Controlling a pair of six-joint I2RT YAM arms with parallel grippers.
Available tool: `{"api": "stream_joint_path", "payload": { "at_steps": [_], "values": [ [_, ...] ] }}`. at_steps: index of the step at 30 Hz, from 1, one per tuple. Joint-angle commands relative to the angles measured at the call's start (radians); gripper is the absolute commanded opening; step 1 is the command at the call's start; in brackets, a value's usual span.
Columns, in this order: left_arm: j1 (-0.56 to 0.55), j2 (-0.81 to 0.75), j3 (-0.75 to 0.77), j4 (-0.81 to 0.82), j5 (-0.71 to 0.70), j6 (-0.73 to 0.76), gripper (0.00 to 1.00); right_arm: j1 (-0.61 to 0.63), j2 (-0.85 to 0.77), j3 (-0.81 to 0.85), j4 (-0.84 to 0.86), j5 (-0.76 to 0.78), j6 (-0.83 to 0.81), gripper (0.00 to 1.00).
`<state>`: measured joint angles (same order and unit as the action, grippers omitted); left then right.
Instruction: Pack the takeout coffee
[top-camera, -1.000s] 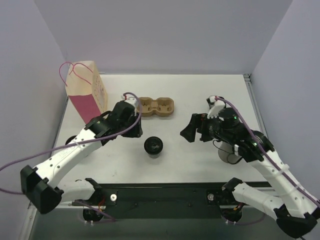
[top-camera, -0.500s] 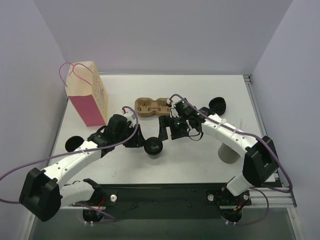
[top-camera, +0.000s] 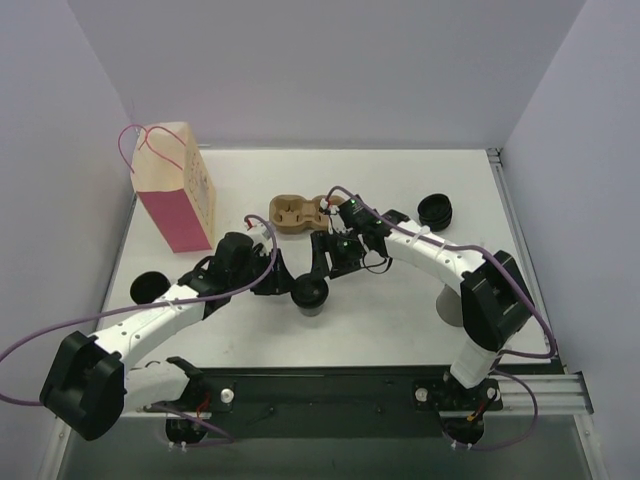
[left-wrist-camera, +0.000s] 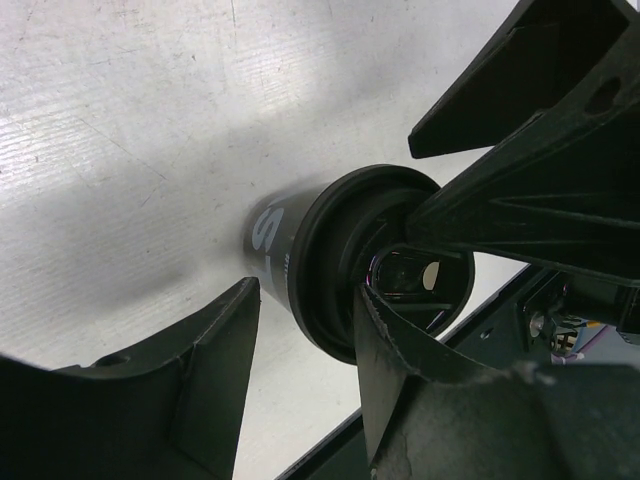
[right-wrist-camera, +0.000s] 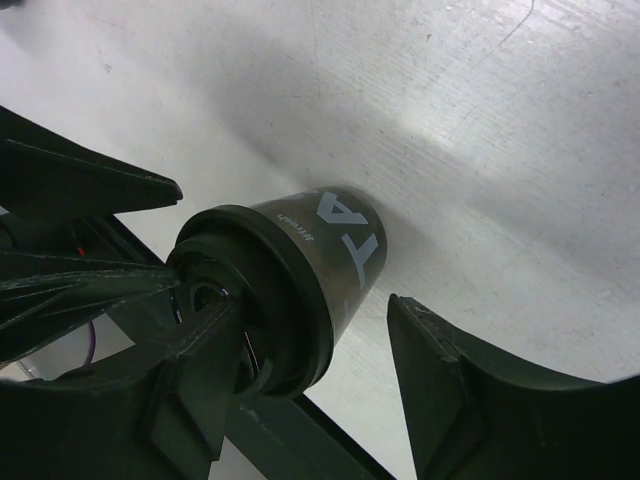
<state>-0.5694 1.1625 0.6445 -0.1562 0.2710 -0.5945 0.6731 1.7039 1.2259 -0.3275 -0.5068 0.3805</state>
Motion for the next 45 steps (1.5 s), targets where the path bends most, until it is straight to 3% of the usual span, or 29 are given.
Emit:
{"api": "stream_joint_path", "payload": {
  "at_steps": [1, 4, 12, 20, 45],
  "values": [
    [0.003, 0.002, -0.017, 0.047, 0.008, -0.004, 0.52, 0.005, -0.009, -0.051, 0.022, -0.013, -0.020, 0.56],
    [0.003, -0.004, -0.023, 0.052, 0.017, -0.010, 0.52, 0.005, -0.007, -0.077, 0.051, -0.019, -0.011, 0.51],
    [0.003, -0.046, -0.051, 0.090, 0.079, -0.031, 0.54, 0.000, -0.027, -0.094, 0.073, -0.022, -0.009, 0.50],
    [0.005, 0.015, -0.077, 0.210, 0.115, -0.062, 0.56, -0.007, -0.043, -0.078, 0.068, -0.035, -0.018, 0.49],
    [0.003, 0.040, -0.077, 0.310, 0.079, -0.137, 0.57, -0.012, -0.069, -0.091, 0.067, -0.035, -0.031, 0.47]
  ]
}}
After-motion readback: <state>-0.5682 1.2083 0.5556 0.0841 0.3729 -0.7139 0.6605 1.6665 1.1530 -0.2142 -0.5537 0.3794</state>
